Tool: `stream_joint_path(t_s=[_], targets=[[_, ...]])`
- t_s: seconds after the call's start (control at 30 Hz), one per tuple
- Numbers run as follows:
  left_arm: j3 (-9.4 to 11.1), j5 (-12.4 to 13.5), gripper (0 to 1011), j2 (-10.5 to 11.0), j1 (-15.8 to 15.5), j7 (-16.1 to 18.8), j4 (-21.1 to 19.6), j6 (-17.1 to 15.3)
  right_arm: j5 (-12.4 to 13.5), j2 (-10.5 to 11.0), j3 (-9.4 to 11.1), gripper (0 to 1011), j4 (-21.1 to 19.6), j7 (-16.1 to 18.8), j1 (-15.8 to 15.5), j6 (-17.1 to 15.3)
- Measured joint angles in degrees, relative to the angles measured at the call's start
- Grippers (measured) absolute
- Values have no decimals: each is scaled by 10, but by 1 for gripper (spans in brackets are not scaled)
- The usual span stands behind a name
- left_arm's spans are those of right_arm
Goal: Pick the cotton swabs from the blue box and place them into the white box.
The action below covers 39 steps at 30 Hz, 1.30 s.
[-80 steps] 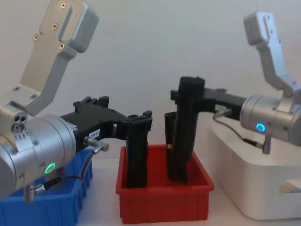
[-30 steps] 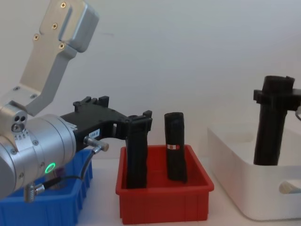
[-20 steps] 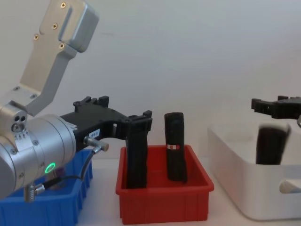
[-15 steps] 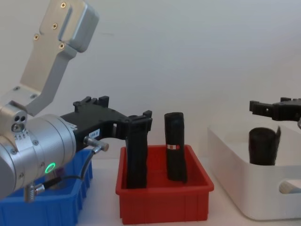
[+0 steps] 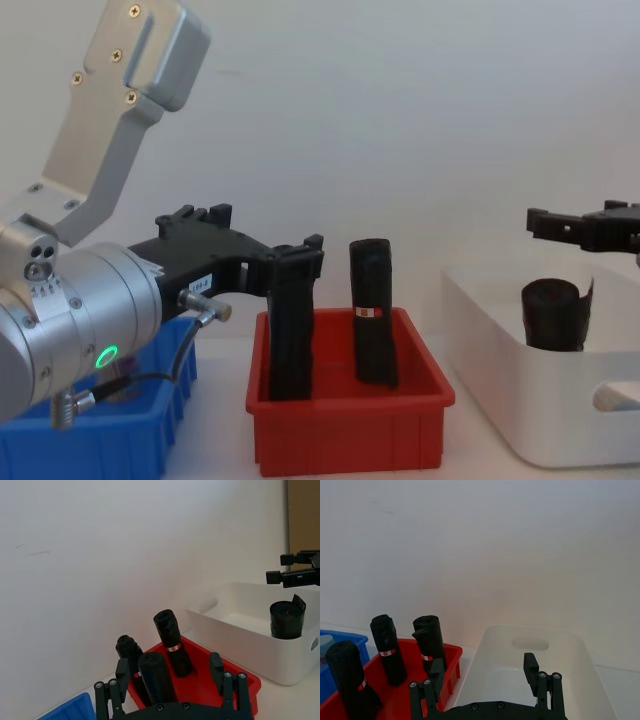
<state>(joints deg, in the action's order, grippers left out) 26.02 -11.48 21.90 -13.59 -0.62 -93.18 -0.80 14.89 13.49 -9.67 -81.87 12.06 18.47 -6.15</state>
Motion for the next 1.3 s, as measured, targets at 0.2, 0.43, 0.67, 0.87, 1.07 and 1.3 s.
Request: stream_joint_path(t_s=[0.2,0.43,0.67,0.87,1.07,1.3], targets=[[0,0,1004,0,0,0,0,0,1,1,0,1002,-4,0,-3,3],[0,0,1004,0,0,0,0,0,2,1,0,1002,-7,1,-4,5],[0,0,1004,0,0,0,0,0,3,1,1,1002,-8,1,-5,6],[0,0,1004,0,0,0,0,0,3,2,0,1002,-9,1,-6,7],[0,0,1004,0,0,0,0,0,3,2,0,1002,-10,1,-6,7],[0,0,1004,0,0,0,0,0,3,2,0,1002,-10,1,-6,7]])
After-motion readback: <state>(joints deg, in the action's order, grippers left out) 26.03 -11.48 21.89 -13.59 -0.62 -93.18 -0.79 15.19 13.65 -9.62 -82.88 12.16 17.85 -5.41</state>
